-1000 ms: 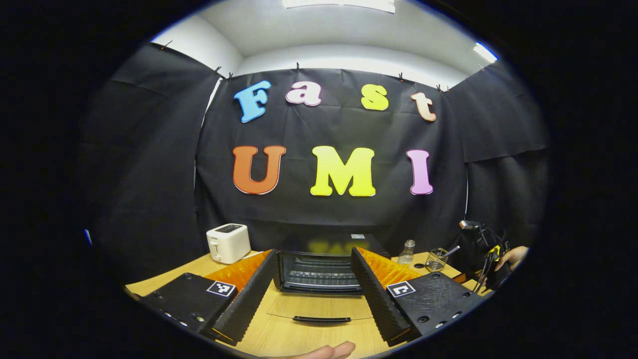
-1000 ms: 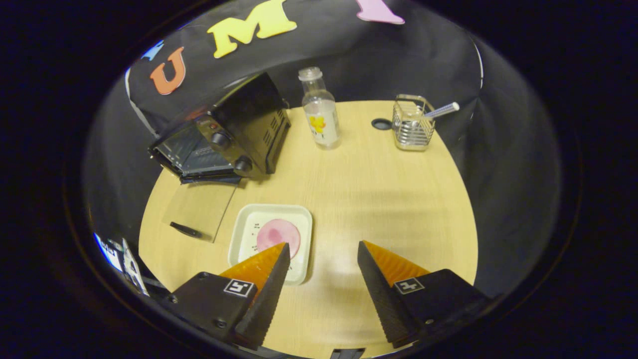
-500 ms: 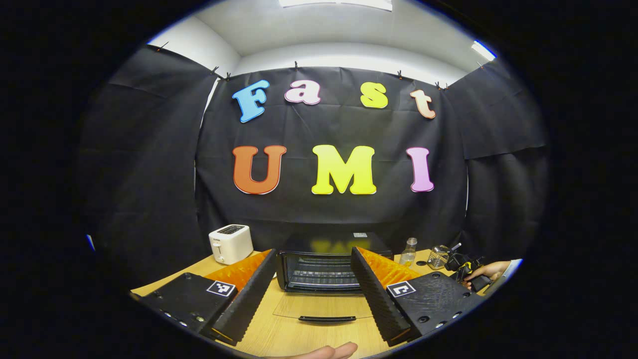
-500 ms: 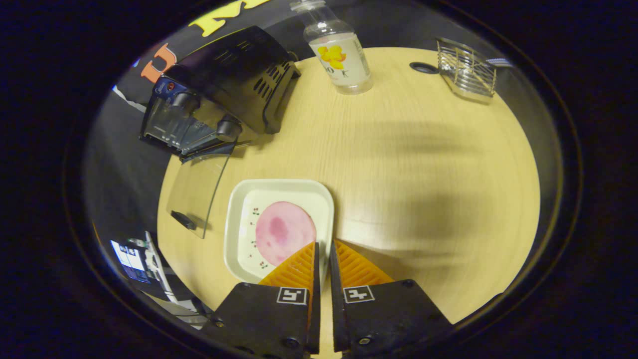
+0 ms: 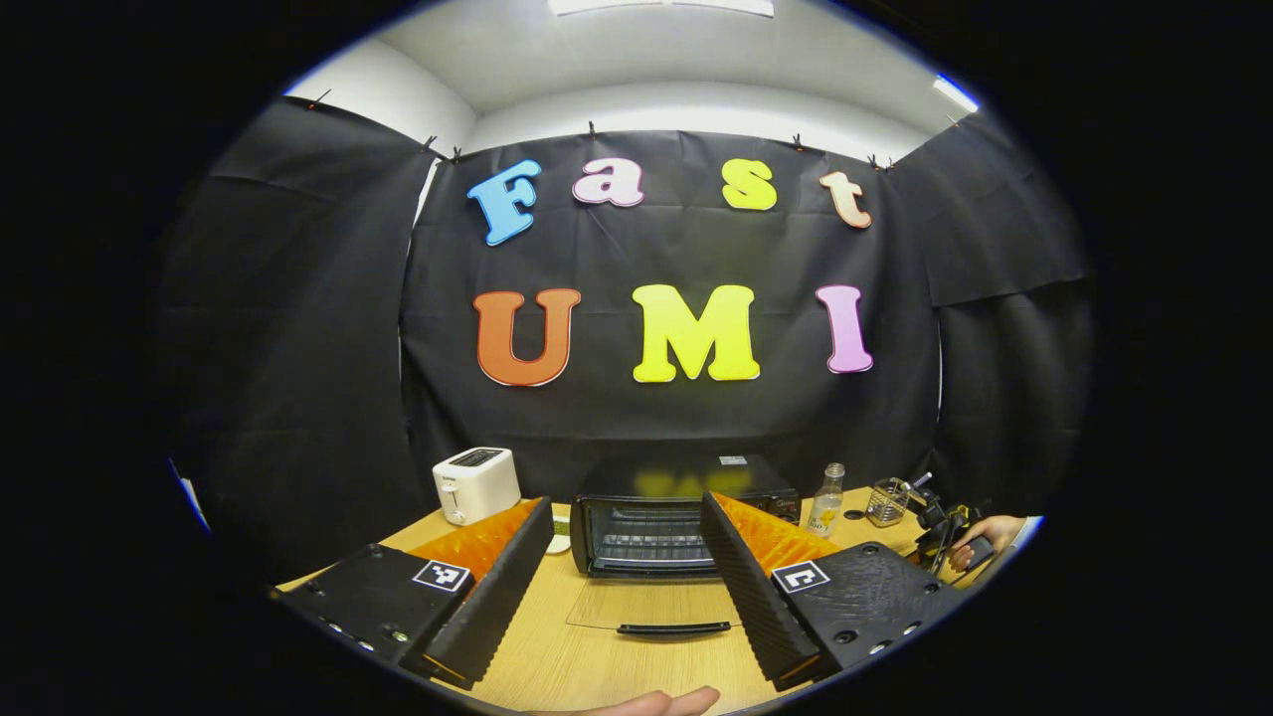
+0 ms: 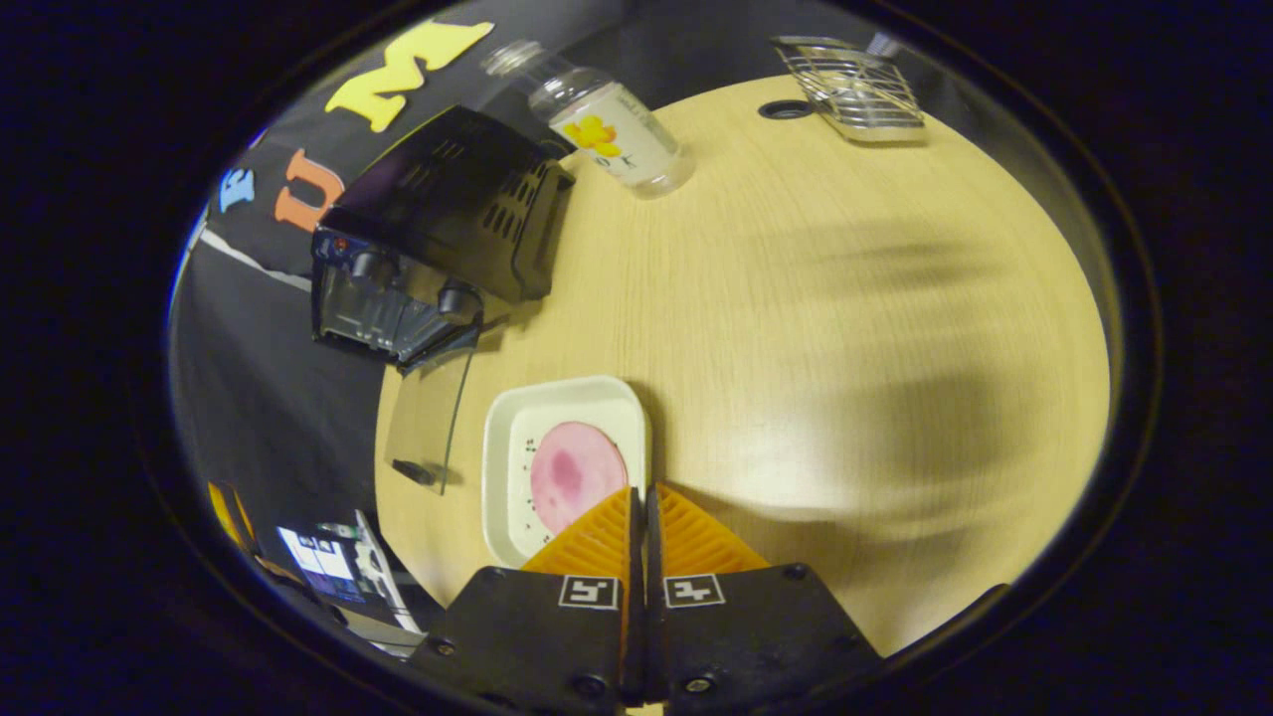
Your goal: Open the electric oven with the left hand, put the food in, and close the electric oven.
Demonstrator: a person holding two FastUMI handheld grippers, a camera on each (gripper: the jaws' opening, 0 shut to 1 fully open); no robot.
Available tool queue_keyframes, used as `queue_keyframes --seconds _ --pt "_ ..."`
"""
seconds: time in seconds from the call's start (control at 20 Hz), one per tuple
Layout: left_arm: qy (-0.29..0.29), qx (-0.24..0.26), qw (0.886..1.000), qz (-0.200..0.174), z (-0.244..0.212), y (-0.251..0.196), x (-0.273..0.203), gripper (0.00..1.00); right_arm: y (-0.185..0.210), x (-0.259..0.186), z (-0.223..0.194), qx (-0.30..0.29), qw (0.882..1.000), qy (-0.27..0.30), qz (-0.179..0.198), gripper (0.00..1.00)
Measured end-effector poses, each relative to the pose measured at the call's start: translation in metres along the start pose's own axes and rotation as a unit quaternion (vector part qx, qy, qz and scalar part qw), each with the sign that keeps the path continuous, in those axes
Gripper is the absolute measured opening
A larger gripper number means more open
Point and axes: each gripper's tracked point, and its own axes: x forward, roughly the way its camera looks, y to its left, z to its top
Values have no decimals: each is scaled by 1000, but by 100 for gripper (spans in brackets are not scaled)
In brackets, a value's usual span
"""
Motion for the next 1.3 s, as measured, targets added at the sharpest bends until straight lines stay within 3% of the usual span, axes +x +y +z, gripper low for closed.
queue_keyframes --seconds 0.25,0.55,0.75,0.95,1.3 --pt "10 8 1000 -7 -10 0 -1 94 -8 -31 6 14 999 -35 -5 1" --pt "20 13 1000 -19 -22 5 0 95 20 -71 13 -2 998 -66 1 0" --pt "31 23 999 -11 -29 16 -2 94 57 -90 13 -42 996 -73 9 4" --pt "23 22 999 -9 -27 24 -5 95 105 -94 3 -74 994 -64 37 1" --pt "14 28 1000 -4 -28 39 -10 95 177 -59 -3 -92 992 -57 68 4"
